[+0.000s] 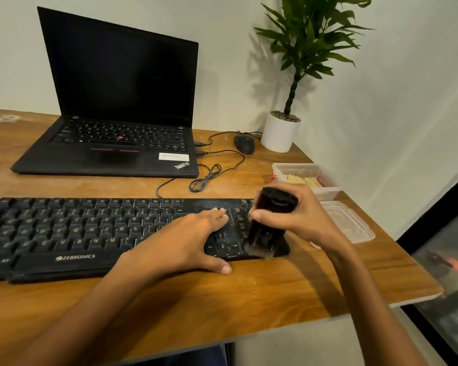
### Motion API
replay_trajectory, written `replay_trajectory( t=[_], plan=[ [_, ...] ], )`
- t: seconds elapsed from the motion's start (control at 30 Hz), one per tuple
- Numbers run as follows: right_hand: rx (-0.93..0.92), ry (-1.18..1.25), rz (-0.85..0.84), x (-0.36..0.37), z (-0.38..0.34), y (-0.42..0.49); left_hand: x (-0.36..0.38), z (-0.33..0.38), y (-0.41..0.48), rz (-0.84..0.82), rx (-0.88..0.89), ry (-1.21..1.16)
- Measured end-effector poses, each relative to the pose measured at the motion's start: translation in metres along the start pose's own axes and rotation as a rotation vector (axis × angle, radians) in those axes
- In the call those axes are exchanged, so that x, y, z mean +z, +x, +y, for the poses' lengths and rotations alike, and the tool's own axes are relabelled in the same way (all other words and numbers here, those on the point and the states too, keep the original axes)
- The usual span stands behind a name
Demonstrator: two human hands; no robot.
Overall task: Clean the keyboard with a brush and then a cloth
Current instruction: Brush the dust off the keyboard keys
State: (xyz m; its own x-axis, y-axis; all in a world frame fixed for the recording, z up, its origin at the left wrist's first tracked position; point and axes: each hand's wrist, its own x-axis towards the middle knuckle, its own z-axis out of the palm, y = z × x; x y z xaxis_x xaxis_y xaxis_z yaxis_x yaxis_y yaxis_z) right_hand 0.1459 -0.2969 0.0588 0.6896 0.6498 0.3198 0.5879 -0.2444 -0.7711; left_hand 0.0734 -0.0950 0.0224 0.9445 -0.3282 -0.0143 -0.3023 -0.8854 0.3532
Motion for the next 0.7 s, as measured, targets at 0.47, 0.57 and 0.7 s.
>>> replay_trajectory(
  t=[0.47, 0.57, 0.7],
  plan=[
    [-0.051, -0.107, 0.148, -0.004, -0.005, 0.016, 0.000, 0.000, 0.001, 0.020, 0.028, -0.004],
    [-0.165, 0.001, -0.046, 0.031, -0.018, 0.015, -0.003, 0.002, -0.002, 0.033, 0.008, -0.079],
    [-0.108, 0.073, -0.027, 0.014, -0.001, -0.001, -0.002, 0.001, -0.001, 0.007, 0.021, -0.045]
  ],
)
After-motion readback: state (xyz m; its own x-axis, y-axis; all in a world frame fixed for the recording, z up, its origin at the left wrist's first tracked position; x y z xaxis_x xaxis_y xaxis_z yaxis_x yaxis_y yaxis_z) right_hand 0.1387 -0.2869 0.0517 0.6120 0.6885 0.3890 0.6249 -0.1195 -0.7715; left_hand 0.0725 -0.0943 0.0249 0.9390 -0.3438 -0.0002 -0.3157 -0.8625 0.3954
